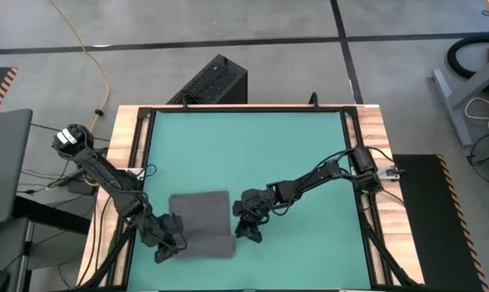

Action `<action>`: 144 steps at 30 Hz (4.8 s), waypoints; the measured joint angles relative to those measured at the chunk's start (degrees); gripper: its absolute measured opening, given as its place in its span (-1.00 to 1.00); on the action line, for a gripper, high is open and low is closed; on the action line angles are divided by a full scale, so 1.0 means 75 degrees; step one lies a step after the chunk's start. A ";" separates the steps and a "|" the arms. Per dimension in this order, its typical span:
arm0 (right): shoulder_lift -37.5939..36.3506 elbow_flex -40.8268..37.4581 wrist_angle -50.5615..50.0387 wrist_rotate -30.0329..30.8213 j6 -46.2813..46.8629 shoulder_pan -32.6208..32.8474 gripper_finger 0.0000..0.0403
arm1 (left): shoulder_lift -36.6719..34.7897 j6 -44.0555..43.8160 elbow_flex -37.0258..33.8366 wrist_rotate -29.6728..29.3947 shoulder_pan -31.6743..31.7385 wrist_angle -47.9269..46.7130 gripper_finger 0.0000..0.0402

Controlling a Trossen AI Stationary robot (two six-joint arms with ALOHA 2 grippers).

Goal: Roll towel
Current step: Roll the gray towel

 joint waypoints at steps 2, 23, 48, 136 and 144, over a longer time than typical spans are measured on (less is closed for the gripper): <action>-0.0002 0.0054 -0.0427 -0.0028 -0.0104 -0.0050 -0.22 | -0.0003 -0.0032 0.0005 -0.0010 -0.0011 0.0085 -0.85; -0.0087 0.0102 0.0961 0.6143 -0.4233 0.2596 0.20 | -0.0187 -0.1646 0.0017 -0.0236 -0.0028 0.0237 -0.83; 0.1574 0.1852 -0.0722 0.4867 -0.3347 0.1824 -0.86 | -0.0444 -0.0563 0.0020 0.0279 0.0014 0.0278 -0.63; 0.1798 0.2697 -0.1231 0.0649 -0.1199 0.0132 -0.87 | -0.0612 0.4557 0.0023 -0.0658 0.2923 0.1229 -0.35; 0.1798 0.2694 -0.1204 0.0236 -0.0785 -0.0071 -0.87 | -0.0615 0.3527 0.0029 -0.2108 0.0927 0.1046 -0.31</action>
